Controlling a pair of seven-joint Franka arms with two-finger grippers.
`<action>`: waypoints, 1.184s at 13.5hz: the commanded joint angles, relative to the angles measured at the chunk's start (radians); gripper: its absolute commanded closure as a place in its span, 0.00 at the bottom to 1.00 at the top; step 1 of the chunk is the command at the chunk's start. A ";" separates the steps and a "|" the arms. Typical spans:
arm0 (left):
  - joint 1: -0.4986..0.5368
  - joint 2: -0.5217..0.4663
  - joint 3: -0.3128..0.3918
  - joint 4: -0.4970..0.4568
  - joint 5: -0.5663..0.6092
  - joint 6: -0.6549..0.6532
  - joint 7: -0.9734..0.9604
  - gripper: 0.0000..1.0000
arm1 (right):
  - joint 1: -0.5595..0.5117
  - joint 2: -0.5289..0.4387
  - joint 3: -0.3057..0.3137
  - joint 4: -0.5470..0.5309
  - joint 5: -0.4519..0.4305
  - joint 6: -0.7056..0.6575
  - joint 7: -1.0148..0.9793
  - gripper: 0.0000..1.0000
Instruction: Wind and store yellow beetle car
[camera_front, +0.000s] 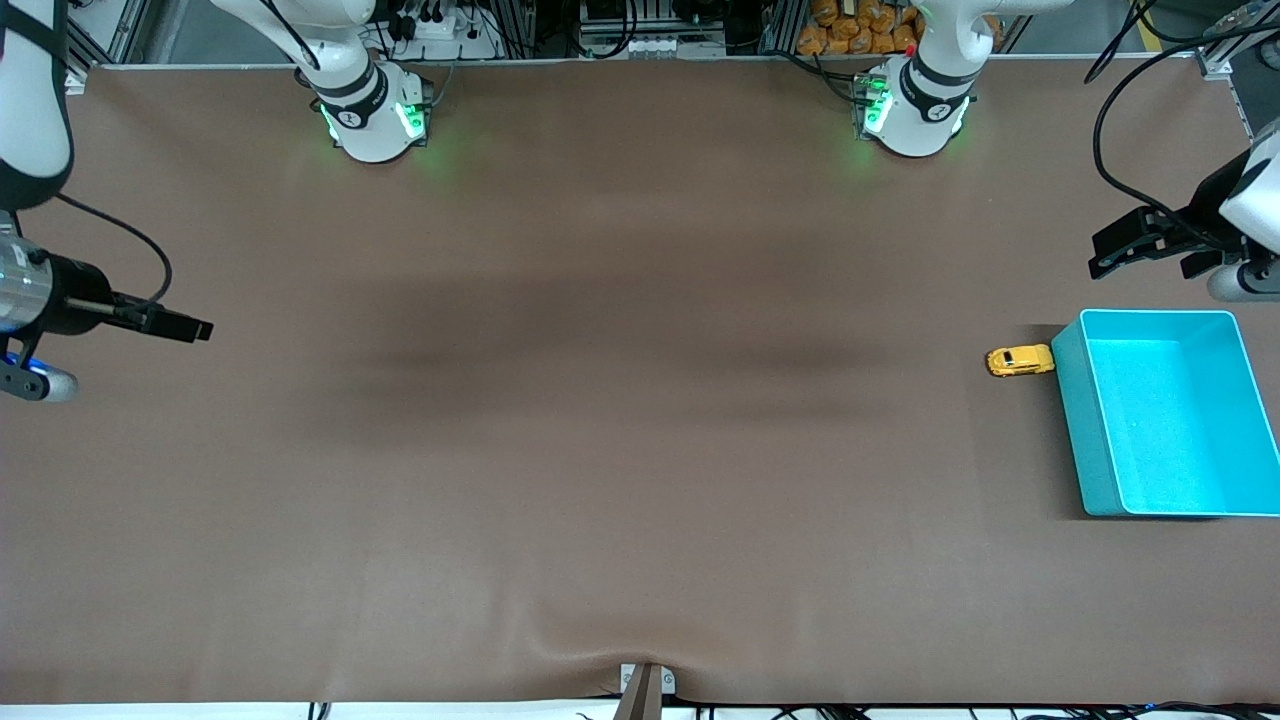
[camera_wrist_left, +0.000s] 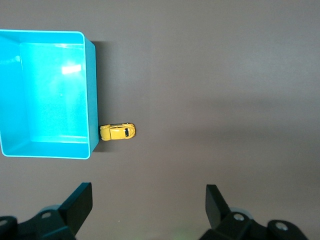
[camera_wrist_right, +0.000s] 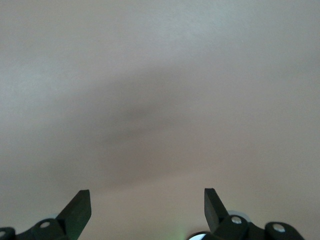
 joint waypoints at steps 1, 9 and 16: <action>0.007 0.037 0.003 0.012 -0.002 -0.007 -0.005 0.00 | -0.018 -0.041 -0.014 -0.003 0.076 -0.008 -0.143 0.00; 0.047 0.169 0.003 -0.058 -0.002 0.019 -0.100 0.00 | -0.013 -0.197 -0.022 -0.024 0.086 -0.049 -0.145 0.00; 0.090 0.122 0.000 -0.362 -0.004 0.324 -0.309 0.00 | 0.185 -0.305 -0.224 -0.124 0.067 -0.042 -0.143 0.00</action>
